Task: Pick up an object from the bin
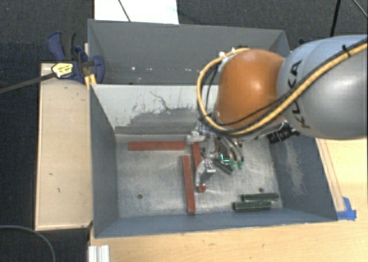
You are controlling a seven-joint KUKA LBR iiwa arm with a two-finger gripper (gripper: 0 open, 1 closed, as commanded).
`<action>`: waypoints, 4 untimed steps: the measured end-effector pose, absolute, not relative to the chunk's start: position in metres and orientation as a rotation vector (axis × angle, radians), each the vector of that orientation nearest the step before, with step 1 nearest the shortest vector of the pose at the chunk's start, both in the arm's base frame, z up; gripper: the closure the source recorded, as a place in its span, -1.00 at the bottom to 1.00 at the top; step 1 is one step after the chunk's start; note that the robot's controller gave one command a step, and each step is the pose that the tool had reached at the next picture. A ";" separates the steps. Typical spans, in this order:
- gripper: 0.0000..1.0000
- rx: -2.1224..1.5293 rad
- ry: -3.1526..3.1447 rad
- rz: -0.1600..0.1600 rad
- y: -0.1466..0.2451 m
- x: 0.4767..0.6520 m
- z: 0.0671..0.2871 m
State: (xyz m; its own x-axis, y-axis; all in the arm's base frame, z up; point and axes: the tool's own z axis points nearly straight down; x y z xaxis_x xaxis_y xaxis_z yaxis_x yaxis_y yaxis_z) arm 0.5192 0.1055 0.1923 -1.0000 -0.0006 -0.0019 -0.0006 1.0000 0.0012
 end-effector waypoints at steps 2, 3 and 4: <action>-1.00 -0.314 3.119 0.001 0.090 0.517 0.106; 1.00 -0.437 3.094 0.006 0.098 0.529 0.076; 1.00 -0.434 3.094 0.006 0.098 0.529 0.076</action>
Offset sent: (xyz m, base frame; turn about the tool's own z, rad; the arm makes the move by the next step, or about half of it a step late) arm -0.0033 -0.0213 -0.1102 -0.2232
